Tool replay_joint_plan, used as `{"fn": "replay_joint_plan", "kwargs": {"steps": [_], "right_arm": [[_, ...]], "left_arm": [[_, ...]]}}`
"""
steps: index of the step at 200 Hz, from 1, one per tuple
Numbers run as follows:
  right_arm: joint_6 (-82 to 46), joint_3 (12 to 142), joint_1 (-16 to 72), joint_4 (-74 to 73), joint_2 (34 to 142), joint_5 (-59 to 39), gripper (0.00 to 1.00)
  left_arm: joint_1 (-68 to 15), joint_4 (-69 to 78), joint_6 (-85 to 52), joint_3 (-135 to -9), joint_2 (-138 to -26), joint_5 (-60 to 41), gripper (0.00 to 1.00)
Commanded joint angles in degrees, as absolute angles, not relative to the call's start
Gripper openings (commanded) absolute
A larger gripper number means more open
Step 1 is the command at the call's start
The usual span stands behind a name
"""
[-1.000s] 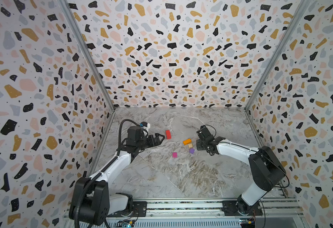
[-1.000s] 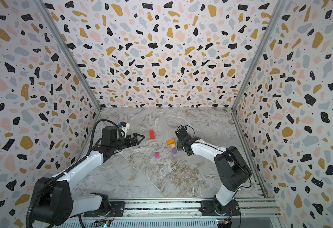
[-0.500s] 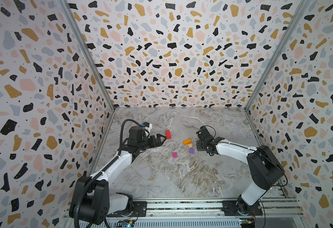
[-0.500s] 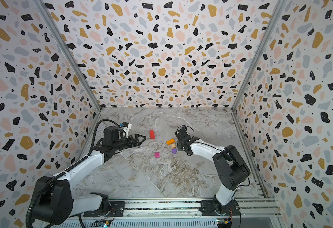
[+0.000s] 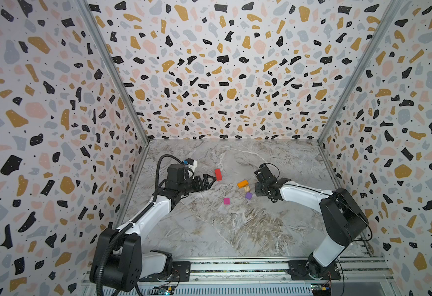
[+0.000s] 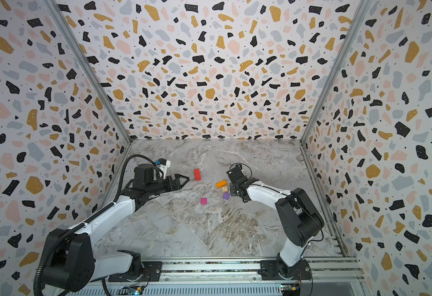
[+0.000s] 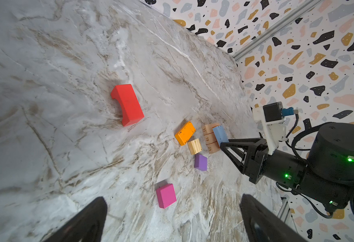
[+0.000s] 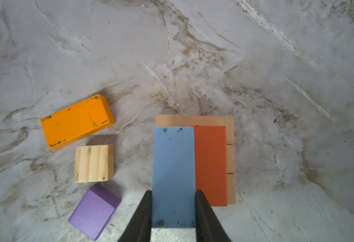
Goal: Build the wood block tower
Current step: 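Lower the light blue bar onto the wood bars beside the coral bar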
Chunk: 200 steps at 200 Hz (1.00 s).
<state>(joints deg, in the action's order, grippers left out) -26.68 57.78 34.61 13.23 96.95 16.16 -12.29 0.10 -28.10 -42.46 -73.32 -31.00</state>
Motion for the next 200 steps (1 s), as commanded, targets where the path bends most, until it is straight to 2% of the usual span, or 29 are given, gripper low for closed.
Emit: {"fn": "replay_joint_plan", "kwargs": {"steps": [1, 200], "right_arm": [[-26.46, 57.67, 34.49, 12.91, 97.22, 17.14, 0.24], [-26.7, 57.79, 34.51, 12.98, 97.68, 17.31, 0.32]], "left_arm": [[-12.55, 1.24, -27.33, -42.8, -73.27, -31.29, 1.0], [-12.56, 1.05, -27.11, -42.89, -73.11, -30.97, 1.0]]}}
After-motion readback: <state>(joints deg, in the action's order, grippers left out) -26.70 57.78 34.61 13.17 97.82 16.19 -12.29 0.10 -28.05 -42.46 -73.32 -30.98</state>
